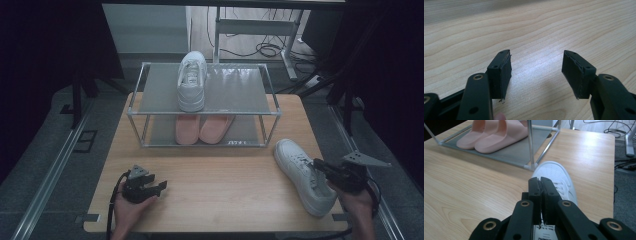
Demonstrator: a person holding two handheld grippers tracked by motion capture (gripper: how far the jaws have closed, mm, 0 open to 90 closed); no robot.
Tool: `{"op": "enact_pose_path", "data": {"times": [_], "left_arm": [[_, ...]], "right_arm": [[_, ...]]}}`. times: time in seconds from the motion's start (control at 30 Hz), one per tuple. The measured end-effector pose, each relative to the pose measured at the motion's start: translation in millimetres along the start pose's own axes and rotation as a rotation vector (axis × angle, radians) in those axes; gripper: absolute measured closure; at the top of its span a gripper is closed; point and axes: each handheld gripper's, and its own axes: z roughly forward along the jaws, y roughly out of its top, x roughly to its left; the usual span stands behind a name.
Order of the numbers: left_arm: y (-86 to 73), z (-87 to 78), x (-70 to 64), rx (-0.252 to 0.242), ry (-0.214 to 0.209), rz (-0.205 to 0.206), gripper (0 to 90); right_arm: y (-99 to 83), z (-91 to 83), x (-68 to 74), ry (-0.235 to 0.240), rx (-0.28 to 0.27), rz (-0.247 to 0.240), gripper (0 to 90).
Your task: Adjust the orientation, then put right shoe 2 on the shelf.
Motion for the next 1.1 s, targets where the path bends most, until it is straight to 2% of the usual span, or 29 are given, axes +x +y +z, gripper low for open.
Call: {"op": "enact_pose_path", "data": {"times": [0.3,0.57,0.8,1.0,1.1], "left_arm": [[0.5,1.7,0.7,0.002,-0.002,0.002,41.1],[0.3,1.5,-0.2,0.0,-0.003,0.003,41.1],[-0.1,4.1,-0.8,0.012,-0.003,0.006,41.0],[-0.2,4.1,-1.8,0.014,-0.005,0.006,41.0],[-0.3,4.5,-1.6,0.014,-0.003,0.006,40.9]], "right_arm": [[-7.2,5.7,-9.1,0.01,0.024,0.024,87.1],[-12.5,1.2,-17.3,-0.009,0.024,0.034,83.1],[-17.7,4.2,-24.5,-0.031,0.056,0.005,60.6],[-24.0,17.1,-25.8,-0.036,0.104,0.001,54.8],[-27.0,24.6,-26.6,-0.059,0.143,-0.011,54.1]]}}
